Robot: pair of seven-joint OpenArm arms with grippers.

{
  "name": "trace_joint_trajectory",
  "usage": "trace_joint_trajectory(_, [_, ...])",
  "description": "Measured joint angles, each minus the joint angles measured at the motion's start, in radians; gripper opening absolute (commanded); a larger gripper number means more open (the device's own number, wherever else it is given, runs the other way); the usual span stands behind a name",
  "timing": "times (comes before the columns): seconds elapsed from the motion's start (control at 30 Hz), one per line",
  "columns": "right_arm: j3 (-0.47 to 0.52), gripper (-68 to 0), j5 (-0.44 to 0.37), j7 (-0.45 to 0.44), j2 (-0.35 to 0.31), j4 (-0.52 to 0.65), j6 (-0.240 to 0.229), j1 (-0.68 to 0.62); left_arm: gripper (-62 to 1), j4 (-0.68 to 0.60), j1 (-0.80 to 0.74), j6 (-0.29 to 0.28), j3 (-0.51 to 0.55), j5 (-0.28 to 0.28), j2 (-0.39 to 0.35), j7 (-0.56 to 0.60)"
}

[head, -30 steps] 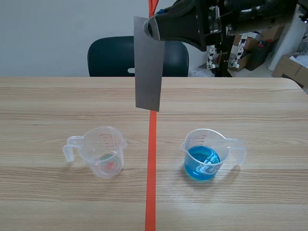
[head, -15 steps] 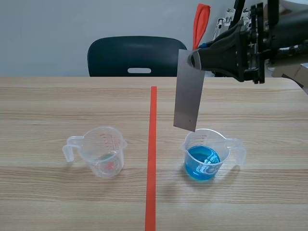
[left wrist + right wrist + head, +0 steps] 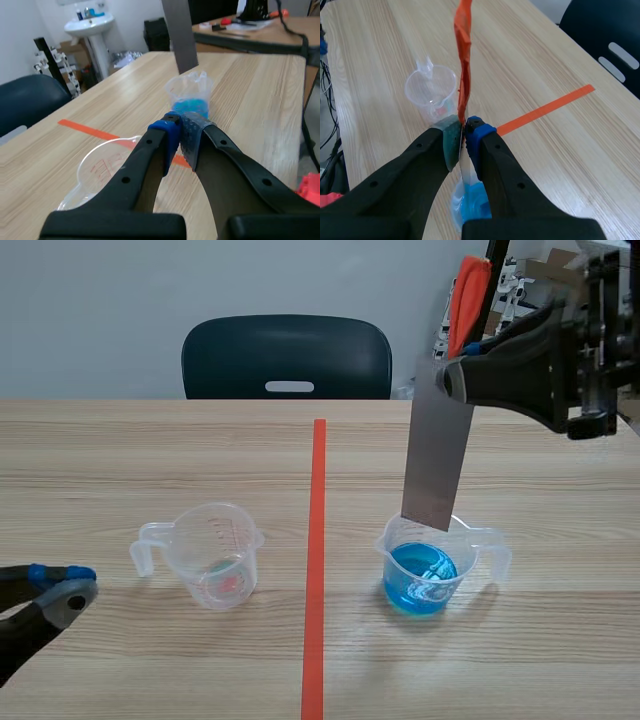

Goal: Do the redox reaction experiment. move the plate over the blue solution

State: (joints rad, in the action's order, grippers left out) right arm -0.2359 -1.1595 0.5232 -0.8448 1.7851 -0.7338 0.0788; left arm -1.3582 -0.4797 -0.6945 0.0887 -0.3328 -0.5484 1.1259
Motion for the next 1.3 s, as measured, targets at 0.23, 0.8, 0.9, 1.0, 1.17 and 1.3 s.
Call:
trace_joint_trajectory(0.23, [0.060,-66.9,0.000,0.021,0.000,0.081,0.000,-0.072,-59.2,-0.041,0.096,0.000,-0.012,-0.031,0.087,-0.169])
trace_joint_trajectory(0.8, [0.165,-66.9,-0.008,0.021,0.000,0.130,0.000,-0.110,-59.0,-0.039,0.262,0.000,-0.171,-0.068,0.275,-0.502])
trace_joint_trajectory(0.9, [0.165,-66.9,-0.008,0.021,0.000,0.130,0.000,-0.110,-59.0,-0.039,0.297,0.000,-0.206,-0.068,0.311,-0.568])
trace_joint_trajectory(1.0, [0.165,-66.9,-0.008,0.021,0.000,0.130,0.000,-0.110,-59.0,-0.039,0.333,0.000,-0.238,-0.067,0.343,-0.626])
trace_joint_trajectory(1.17, [0.165,-66.9,-0.008,0.021,0.000,0.130,0.000,-0.110,-59.0,-0.039,0.382,0.000,-0.288,-0.067,0.382,-0.713])
trace_joint_trajectory(1.3, [0.165,-66.9,-0.008,0.021,0.000,0.130,0.000,-0.110,-57.9,-0.015,0.412,0.000,-0.314,-0.068,0.399,-0.749])
